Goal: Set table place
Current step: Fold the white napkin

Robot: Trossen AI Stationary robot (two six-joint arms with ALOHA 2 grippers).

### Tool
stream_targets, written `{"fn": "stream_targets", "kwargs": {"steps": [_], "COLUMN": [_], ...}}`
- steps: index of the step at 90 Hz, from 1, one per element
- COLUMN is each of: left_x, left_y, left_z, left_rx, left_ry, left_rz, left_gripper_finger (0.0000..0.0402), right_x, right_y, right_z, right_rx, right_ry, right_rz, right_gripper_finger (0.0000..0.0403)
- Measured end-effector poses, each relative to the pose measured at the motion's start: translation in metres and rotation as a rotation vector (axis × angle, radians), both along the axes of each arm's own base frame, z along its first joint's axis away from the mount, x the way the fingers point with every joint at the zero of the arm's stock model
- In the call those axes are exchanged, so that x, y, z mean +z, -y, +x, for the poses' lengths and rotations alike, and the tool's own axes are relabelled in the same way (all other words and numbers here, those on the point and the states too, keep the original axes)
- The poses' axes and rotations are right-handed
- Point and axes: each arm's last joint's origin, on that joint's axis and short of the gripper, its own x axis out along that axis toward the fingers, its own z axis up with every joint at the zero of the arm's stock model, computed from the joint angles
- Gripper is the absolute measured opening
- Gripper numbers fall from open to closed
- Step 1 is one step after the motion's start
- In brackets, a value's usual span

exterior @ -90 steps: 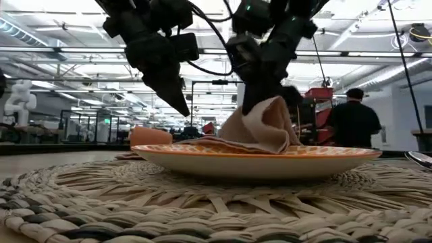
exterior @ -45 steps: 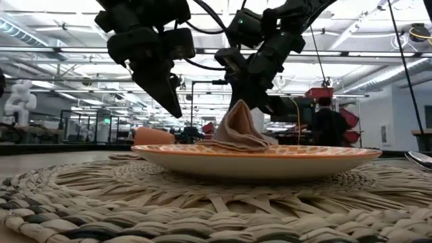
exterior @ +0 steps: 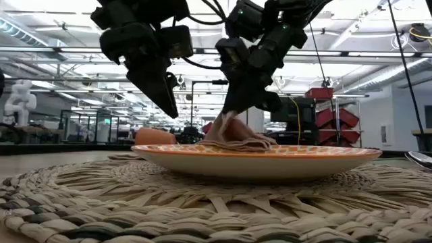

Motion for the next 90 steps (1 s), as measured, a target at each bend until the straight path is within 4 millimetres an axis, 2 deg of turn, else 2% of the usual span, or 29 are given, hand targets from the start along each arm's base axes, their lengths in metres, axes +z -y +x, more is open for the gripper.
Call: {"fn": "stream_targets", "kwargs": {"steps": [21, 34, 48, 60, 66, 82, 90], "left_x": [-0.001, -0.001, -0.001, -0.002, -0.003, -0.013, -0.024], "left_y": [0.002, 0.004, -0.002, -0.018, -0.031, -0.065, -0.074], "left_z": [-0.001, -0.002, -0.001, 0.002, 0.004, 0.015, 0.018], "left_rx": [0.006, 0.018, 0.053, 0.081, 0.086, 0.095, 0.066], "left_ry": [-0.015, -0.026, -0.012, -0.004, 0.000, 0.061, 0.048], "left_rz": [-0.007, 0.003, 0.119, 0.302, 0.338, 0.268, 0.232], "left_gripper_finger": [0.0131, 0.0131, 0.0130, 0.0130, 0.0130, 0.0130, 0.0130], "right_x": [0.001, 0.022, 0.047, 0.055, 0.055, 0.056, 0.055], "right_y": [-0.007, 0.004, 0.009, 0.000, -0.006, -0.023, -0.033], "right_z": [-0.010, -0.024, -0.023, -0.019, -0.018, -0.016, -0.016], "right_rx": [0.048, 0.022, 0.078, 0.133, 0.156, 0.207, 0.235], "right_ry": [-0.086, -0.129, -0.135, -0.104, -0.098, -0.089, -0.089], "right_rz": [0.076, -0.036, -0.132, -0.163, -0.172, -0.181, -0.183], "right_gripper_finger": [0.0162, 0.0172, 0.0170, 0.0170, 0.0169, 0.0169, 0.0169]}}
